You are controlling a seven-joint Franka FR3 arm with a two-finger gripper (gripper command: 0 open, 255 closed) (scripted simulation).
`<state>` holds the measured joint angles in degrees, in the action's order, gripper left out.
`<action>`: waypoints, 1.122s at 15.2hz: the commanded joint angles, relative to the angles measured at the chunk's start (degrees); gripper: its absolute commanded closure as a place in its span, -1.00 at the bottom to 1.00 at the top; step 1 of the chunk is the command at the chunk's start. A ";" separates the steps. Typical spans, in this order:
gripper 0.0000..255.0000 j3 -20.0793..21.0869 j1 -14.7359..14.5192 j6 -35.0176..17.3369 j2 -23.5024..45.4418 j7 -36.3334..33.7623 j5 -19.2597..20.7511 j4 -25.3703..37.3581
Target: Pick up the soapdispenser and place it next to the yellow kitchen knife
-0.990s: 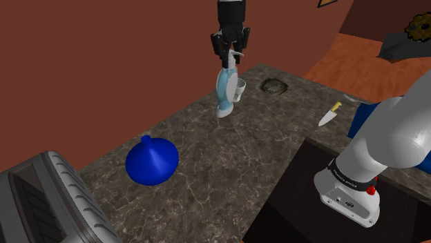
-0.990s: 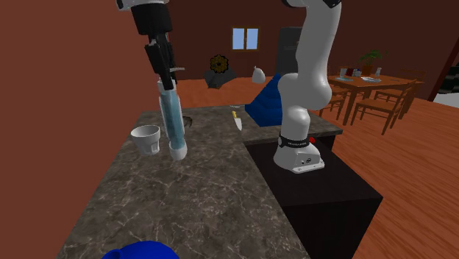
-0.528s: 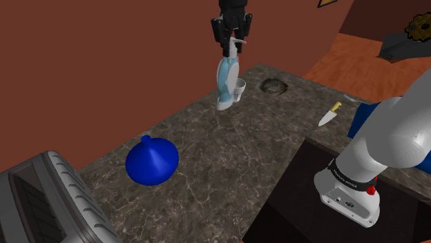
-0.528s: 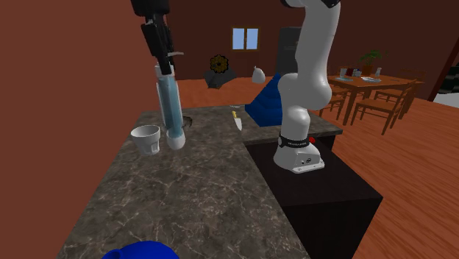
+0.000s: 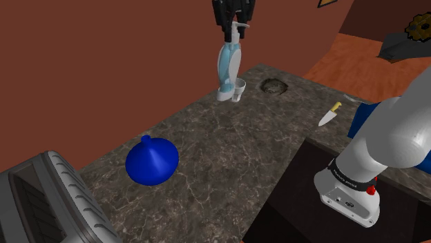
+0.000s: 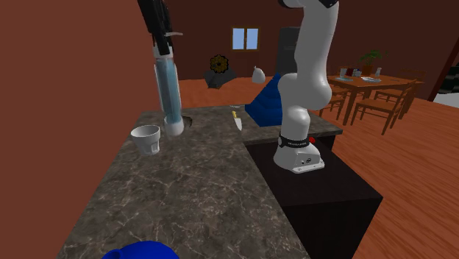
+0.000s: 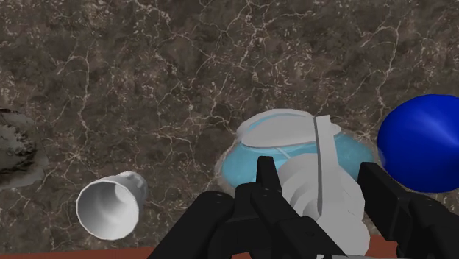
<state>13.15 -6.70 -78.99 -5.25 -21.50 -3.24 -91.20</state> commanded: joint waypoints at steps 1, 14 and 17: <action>1.00 0.01 0.02 1.77 0.91 -0.09 0.19 2.66; 1.00 -0.78 0.86 10.53 0.83 1.12 0.30 11.28; 1.00 -2.85 2.24 9.98 -5.63 4.64 -0.26 4.24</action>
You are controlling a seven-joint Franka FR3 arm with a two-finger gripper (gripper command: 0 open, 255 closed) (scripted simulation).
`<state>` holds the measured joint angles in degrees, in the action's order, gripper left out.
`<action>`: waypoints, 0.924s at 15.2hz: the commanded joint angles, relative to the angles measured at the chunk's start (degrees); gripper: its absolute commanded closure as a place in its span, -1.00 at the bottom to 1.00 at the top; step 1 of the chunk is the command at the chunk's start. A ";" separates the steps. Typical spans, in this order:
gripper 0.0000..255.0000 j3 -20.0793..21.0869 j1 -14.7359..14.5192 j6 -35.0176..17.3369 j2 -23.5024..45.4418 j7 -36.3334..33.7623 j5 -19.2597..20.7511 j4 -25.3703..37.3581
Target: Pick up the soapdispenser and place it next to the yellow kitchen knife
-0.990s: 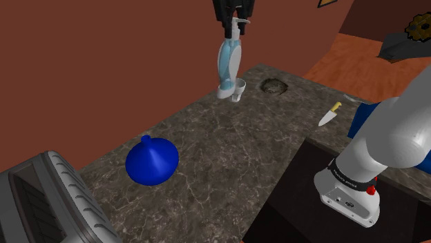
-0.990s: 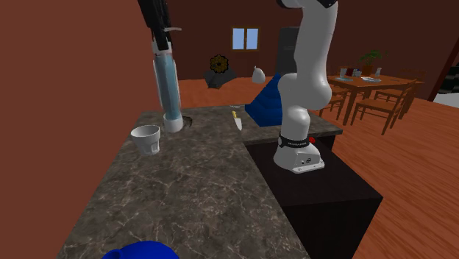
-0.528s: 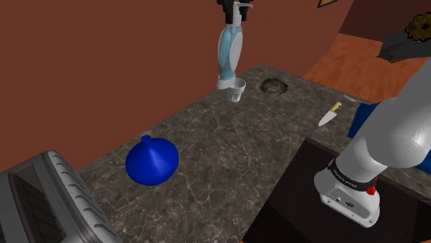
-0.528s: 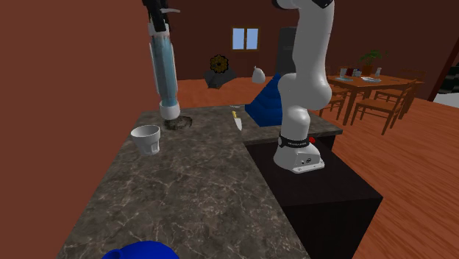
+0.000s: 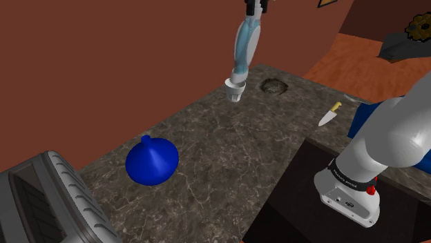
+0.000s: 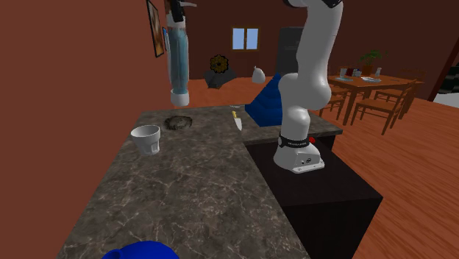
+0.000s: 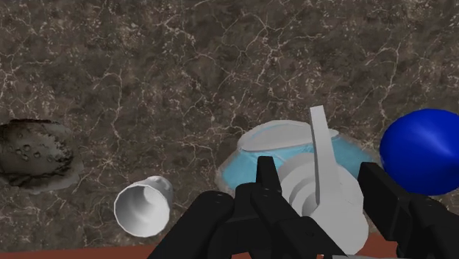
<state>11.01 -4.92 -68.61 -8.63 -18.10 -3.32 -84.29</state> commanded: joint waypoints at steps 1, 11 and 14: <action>1.00 -1.44 0.84 -0.45 -4.26 2.41 -0.22 -4.73; 1.00 -9.39 3.51 1.56 -21.22 13.75 2.62 -19.97; 1.00 -11.99 4.14 2.73 -25.41 17.15 4.48 -22.97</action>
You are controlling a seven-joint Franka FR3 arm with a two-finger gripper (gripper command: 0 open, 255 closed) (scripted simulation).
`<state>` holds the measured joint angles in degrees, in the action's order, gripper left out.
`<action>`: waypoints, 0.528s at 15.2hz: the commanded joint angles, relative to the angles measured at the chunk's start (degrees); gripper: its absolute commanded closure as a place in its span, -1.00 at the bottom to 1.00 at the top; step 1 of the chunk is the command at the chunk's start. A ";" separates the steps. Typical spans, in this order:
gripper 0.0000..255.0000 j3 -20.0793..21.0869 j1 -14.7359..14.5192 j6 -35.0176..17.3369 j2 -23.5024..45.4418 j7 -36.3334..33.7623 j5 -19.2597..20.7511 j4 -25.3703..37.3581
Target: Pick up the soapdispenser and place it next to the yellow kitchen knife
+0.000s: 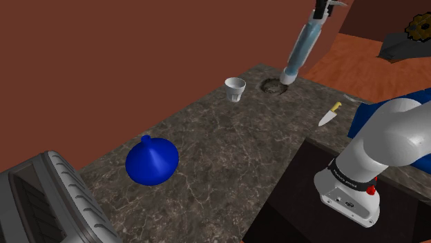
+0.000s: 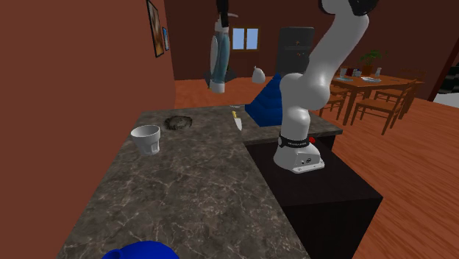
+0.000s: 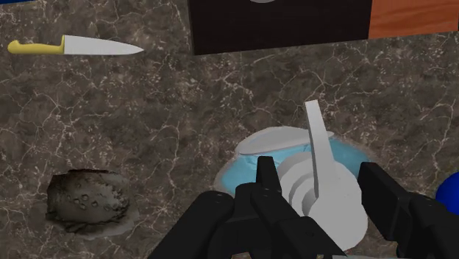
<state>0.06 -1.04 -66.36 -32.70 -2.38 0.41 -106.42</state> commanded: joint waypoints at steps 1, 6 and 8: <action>1.00 -1.93 0.46 0.91 -2.64 2.58 1.47 -1.70; 1.00 -6.53 1.41 3.19 -8.54 8.41 5.65 -5.00; 1.00 -8.44 1.77 4.14 -10.60 10.81 7.59 -5.87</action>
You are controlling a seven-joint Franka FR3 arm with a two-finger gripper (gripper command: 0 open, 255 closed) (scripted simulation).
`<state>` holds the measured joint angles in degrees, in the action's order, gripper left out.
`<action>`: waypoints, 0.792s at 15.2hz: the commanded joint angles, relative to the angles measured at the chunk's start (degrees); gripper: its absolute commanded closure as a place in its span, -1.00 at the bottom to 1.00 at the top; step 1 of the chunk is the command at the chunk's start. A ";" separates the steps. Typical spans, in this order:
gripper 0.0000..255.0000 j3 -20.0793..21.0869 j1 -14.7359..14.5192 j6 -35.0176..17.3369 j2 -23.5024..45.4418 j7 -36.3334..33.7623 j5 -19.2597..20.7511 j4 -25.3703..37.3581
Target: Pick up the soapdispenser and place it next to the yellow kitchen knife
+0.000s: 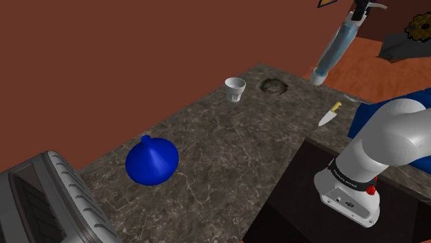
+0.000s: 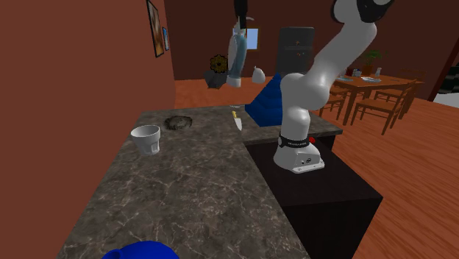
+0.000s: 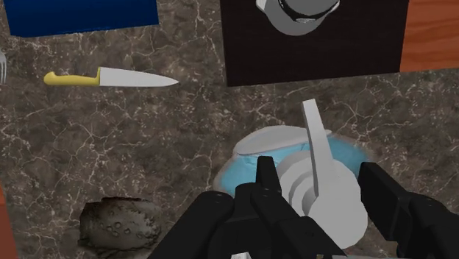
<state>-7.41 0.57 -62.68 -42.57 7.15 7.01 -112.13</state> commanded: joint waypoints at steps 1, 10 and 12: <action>1.00 -1.94 0.32 0.93 -1.69 2.49 2.02 -0.49; 1.00 -11.06 1.42 4.92 -8.35 14.13 12.48 -0.84; 1.00 -13.19 1.46 5.68 -9.35 16.85 15.05 -0.27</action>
<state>-19.33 2.02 -57.57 -51.52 22.27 20.47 -112.99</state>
